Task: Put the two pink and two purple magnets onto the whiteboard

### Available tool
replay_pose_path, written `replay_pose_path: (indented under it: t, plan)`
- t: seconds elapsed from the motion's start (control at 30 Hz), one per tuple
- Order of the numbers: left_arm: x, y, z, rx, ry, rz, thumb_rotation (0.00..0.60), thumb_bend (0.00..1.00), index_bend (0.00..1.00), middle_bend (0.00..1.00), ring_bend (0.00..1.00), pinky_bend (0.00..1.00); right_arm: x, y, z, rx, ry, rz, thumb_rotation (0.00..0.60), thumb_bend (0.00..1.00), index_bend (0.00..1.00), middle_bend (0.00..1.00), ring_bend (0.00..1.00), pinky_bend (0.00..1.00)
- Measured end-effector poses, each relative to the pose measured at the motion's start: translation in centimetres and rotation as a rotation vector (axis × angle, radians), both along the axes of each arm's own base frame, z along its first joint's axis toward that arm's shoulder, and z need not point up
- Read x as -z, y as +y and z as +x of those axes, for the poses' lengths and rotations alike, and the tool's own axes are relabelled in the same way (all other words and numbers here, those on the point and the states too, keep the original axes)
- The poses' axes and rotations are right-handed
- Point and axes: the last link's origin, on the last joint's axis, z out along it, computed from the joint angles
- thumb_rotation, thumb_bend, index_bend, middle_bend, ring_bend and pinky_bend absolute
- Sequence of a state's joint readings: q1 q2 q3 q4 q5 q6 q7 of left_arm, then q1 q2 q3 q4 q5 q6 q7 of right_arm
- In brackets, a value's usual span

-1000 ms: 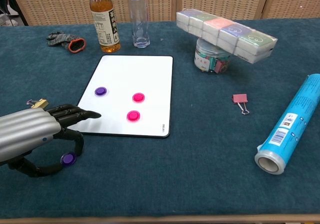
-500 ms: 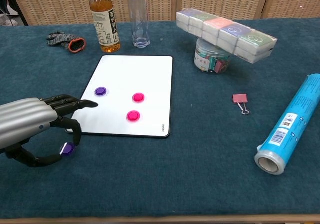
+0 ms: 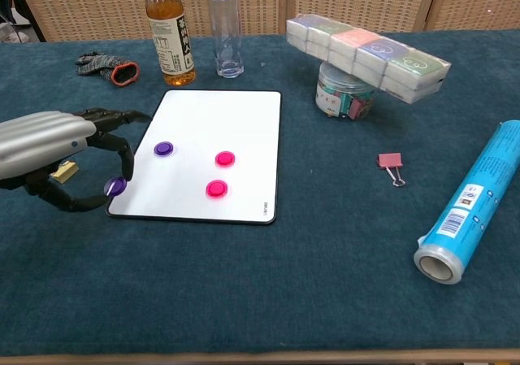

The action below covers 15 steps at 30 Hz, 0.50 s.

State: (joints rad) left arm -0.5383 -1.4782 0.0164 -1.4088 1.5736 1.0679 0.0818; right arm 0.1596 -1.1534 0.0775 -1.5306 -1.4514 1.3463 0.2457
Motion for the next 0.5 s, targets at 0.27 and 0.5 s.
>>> replay_pose_path:
  t: [0.27, 0.5]
  plan:
    - [1.3, 2.8, 1.1, -0.053, -0.035, 0.001, 0.6, 0.34, 0.57, 0.0, 0.0, 0.0, 0.1, 0.0, 0.0, 0.0, 0.003, 0.002, 0.6, 0.23, 0.19, 0.0, 0.0, 0.0]
    - [2.3, 3.8, 1.8, -0.06, -0.039, 0.006, 0.6, 0.34, 0.57, 0.0, 0.0, 0.0, 0.0, 0.0, -0.1, 0.004, 0.001, 0.0, 0.6, 0.23, 0.19, 0.0, 0.0, 0.0]
